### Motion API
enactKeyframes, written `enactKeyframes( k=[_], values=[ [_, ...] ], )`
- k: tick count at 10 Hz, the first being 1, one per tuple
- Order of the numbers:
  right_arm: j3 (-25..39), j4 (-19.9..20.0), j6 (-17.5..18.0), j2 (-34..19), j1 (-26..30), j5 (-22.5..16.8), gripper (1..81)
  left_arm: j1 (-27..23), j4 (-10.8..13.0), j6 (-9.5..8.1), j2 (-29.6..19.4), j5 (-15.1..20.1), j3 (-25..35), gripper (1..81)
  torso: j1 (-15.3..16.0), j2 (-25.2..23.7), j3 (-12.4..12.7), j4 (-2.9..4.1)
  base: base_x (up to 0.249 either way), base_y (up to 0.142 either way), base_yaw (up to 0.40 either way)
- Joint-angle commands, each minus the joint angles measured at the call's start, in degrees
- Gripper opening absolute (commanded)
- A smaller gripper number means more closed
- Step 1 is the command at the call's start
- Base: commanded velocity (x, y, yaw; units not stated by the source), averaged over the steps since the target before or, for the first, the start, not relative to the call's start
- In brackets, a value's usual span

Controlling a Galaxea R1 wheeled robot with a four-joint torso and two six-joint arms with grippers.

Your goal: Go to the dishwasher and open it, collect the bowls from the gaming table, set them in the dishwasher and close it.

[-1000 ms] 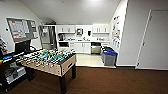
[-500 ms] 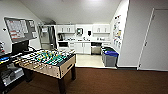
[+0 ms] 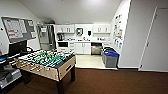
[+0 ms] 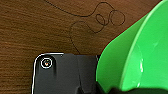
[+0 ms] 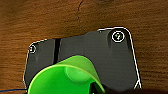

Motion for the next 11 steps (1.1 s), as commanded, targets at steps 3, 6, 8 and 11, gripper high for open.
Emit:
enactKeyframes(
  k=[3,6,8,11],
  values=[
    [-0.1,-0.6,-0.1,-1.1,3.4,-1.9,1.0,-3.7,0.9,-0.03,-0.8,1.7,0.8,1.0,0.0,0.0,0.0,0.00,0.146,-0.076,0.000],
    [-0.1,-0.6,-0.1,-1.1,3.5,-1.9,1.0,-3.7,0.9,-0.03,-0.8,1.7,0.8,1.0,0.0,0.0,0.0,0.00,0.146,-0.074,0.000],
    [-0.1,-0.6,-0.1,-1.1,3.6,-1.9,1.0,-3.8,0.9,-0.03,-0.8,1.7,0.9,1.0,0.0,0.0,0.0,0.00,0.146,0.000,0.000],
    [-0.1,-0.6,-0.1,-1.2,3.6,-2.0,1.0,-3.8,0.9,-0.03,-0.9,1.7,0.9,1.0,0.0,0.0,0.0,0.00,0.129,0.000,0.000]
  ],
)
